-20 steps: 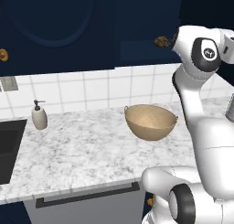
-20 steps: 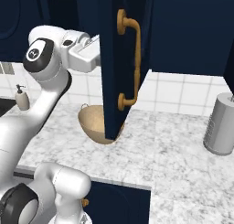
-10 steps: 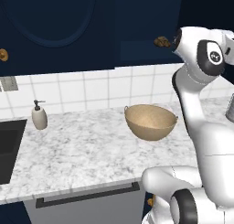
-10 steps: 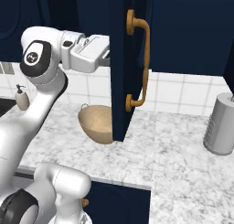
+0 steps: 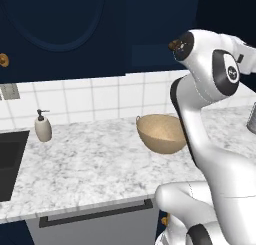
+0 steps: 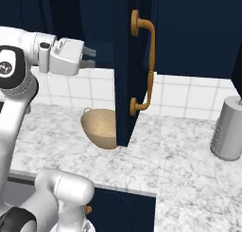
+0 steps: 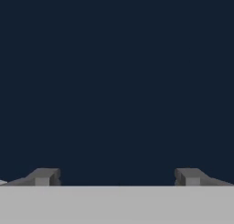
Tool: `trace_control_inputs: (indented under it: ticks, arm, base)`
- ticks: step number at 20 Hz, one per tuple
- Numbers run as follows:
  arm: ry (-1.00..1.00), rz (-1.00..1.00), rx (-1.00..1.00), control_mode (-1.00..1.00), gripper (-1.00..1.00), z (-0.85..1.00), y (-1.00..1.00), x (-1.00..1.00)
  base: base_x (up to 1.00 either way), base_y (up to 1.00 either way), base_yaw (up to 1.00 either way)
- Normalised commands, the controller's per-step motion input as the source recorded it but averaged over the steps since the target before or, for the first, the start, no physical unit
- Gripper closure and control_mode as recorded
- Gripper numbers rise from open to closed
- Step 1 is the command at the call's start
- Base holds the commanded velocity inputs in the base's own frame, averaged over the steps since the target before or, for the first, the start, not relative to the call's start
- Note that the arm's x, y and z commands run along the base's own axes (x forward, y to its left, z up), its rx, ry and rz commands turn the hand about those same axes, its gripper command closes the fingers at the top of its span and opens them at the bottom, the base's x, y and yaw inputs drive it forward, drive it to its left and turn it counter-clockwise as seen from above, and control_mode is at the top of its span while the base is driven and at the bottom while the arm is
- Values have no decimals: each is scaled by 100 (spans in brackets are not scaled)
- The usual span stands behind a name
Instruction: Open the cabinet, pick up the bread from the cabinet and place it in the basket. Then move the basket to the dining counter.
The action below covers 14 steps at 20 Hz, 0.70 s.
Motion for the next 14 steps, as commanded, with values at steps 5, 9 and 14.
trace_control_inputs:
  ticks: [5, 9, 14]
  arm:
    - [6, 28, 4, -100, -100, 0, 38, 7]
    - [6, 28, 3, -100, -100, 0, 20, 20]
    - [2, 32, 6, -100, -100, 0, 0, 23]
  base:
    - [0, 0, 0]
    - [0, 0, 0]
    - [0, 0, 0]
